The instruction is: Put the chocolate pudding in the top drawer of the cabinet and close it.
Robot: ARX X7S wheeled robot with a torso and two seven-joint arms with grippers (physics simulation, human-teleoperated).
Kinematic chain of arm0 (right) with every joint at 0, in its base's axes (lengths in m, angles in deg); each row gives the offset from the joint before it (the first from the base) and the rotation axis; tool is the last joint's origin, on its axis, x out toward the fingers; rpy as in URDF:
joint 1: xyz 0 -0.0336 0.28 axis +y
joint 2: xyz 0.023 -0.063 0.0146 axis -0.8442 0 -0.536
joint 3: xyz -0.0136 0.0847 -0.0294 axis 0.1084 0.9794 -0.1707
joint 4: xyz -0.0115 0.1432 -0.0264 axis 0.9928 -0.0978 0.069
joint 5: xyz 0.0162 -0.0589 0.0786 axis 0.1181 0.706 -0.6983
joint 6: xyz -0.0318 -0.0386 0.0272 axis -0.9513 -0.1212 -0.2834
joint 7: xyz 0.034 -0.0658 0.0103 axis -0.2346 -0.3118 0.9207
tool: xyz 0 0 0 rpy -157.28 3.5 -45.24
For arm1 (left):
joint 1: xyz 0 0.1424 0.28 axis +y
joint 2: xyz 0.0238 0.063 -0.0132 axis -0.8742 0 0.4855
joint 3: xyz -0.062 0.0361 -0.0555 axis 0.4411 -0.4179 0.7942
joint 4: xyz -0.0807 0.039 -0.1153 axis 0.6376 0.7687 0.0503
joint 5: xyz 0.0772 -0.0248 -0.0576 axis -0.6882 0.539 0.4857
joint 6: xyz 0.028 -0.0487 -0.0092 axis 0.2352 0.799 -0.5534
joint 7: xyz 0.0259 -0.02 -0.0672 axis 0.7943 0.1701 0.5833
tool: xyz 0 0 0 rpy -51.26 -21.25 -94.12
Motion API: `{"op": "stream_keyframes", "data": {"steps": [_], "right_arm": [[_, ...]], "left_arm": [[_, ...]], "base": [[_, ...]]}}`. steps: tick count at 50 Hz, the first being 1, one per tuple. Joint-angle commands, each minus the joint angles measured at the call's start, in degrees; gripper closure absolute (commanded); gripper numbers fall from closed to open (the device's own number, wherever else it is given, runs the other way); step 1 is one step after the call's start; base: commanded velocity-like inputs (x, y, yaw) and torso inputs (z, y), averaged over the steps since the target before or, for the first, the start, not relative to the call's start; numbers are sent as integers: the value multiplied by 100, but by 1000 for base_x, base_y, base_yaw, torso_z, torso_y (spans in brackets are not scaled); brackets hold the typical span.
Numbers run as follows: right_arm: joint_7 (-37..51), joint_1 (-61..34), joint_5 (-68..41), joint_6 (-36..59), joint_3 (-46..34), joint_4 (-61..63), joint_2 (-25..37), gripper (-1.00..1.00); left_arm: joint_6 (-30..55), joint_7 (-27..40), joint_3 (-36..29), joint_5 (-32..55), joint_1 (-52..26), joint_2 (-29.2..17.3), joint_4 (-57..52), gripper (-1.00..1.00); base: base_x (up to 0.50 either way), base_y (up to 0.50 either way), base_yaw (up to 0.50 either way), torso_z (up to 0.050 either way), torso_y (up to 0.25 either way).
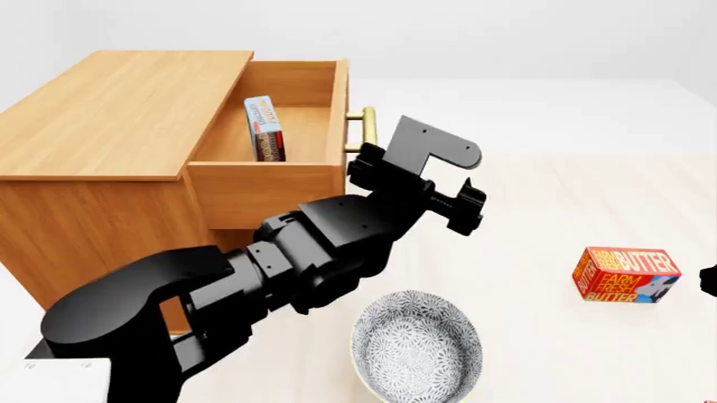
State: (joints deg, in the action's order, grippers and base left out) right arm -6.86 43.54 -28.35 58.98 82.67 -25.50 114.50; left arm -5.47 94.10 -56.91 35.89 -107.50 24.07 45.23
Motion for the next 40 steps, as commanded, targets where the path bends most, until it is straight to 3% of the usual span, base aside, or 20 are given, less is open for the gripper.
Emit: {"op": "stream_keyframes", "data": {"steps": [1,24,29,40], "right_arm": [[-11,1,-8,6,4,2,-1,-100],[-38,-9,-13,0,12,0,-19,-100],[218,-406,-33,115,-105,-69,-36,-100],[-222,287,-443,-173,575,-72,-24,-100]], "left_arm": [[16,220,64,35,-16,-307,-173,-100],[-151,642,290,111,15,-1126,-937,-100],[-186,657,326,119,33,-1228,-1000,-100],[-262,602,400,156,124,-1374,-913,-100]], "base": [[0,0,0,0,0],[0,0,0,0,0],[0,0,0,0,0],[0,0,0,0,0]]}}
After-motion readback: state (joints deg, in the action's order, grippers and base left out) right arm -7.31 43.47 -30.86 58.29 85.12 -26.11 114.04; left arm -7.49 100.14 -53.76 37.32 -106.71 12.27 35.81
